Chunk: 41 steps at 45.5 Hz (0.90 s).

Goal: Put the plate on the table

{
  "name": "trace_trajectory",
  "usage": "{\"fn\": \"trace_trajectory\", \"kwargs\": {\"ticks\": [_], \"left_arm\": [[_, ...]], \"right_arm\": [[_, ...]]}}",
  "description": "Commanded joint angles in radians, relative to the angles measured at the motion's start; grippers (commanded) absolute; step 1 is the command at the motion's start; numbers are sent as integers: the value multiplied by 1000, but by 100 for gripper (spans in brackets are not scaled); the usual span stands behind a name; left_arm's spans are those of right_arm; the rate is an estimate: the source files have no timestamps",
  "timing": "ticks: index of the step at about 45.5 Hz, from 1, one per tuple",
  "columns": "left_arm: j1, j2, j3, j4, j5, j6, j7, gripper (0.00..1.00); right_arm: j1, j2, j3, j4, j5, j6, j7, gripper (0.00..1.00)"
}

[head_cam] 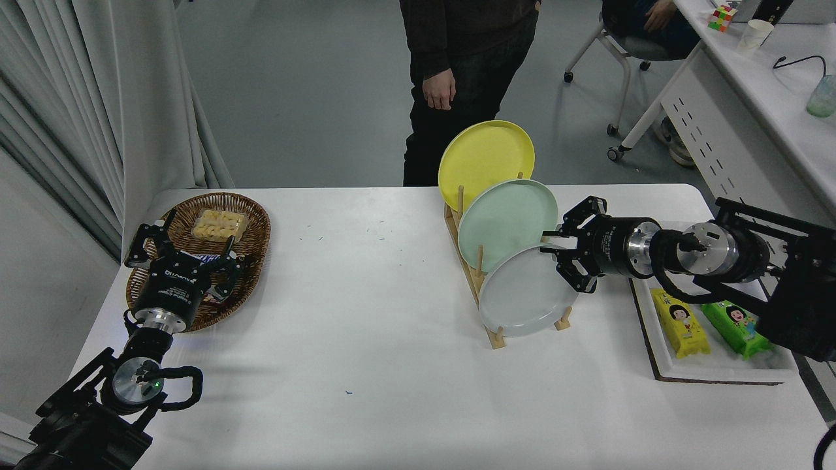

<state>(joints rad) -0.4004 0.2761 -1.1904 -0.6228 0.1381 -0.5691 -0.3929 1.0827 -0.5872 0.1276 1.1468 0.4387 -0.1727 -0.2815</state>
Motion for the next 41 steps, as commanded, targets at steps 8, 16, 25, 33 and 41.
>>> {"fn": "trace_trajectory", "kwargs": {"ticks": [8, 16, 25, 33, 41], "left_arm": [[0, 0, 0, 0, 0, 0, 0, 98], [0, 0, 0, 0, 0, 0, 0, 98], [0, 0, 0, 0, 0, 0, 0, 98], [0, 0, 0, 0, 0, 0, 0, 98], [0, 0, 0, 0, 0, 0, 0, 98]], "right_arm": [[0, -2, 0, 8, 0, 1, 1, 21], [2, -3, -14, 16, 3, 1, -2, 20], [6, -8, -19, 18, 31, -2, -13, 20], [6, -10, -19, 18, 29, -2, -12, 20], [11, -11, -19, 18, 31, -2, -13, 20]]}}
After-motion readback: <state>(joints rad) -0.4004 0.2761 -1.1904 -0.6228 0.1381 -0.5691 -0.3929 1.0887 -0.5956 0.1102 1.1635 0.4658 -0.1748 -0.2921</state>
